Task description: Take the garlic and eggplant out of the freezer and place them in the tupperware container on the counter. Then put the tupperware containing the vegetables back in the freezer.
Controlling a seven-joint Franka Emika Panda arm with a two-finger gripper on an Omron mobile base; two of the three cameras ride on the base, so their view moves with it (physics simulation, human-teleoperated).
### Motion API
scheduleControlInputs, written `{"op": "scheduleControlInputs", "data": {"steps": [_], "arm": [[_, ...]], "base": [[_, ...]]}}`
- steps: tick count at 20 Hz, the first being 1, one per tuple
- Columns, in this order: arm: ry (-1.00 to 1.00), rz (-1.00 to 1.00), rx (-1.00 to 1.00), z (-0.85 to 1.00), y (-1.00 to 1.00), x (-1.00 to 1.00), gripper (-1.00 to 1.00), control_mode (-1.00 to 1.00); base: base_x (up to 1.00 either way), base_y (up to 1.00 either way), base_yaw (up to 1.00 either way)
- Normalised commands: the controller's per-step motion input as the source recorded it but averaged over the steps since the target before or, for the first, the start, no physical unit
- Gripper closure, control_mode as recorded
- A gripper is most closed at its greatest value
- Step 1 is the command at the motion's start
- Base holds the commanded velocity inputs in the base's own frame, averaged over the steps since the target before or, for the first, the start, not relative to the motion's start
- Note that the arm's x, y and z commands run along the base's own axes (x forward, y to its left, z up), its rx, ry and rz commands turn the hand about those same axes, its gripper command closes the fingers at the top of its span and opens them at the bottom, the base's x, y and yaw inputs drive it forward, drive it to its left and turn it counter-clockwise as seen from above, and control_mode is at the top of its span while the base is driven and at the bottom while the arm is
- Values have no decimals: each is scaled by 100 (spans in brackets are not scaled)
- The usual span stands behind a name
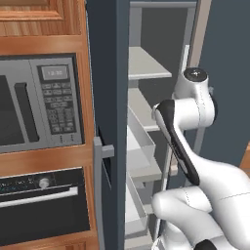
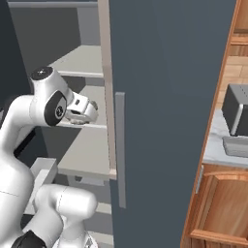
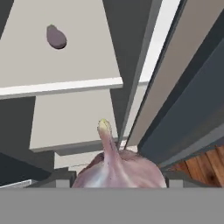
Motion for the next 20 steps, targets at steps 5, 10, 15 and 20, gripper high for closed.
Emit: {"op": "scheduleControlInputs", "data": {"steps": [5, 10, 15, 20], "arm": [[0, 0, 0, 0, 0, 0, 100, 100], [0, 0, 0, 0, 0, 0, 100, 100], [0, 0, 0, 0, 0, 0, 100, 100], [0, 0, 0, 0, 0, 0, 100, 100]], "base": [[-56, -88, 0], [-6, -100, 8], [12, -100, 21], [33, -99, 18]]}}
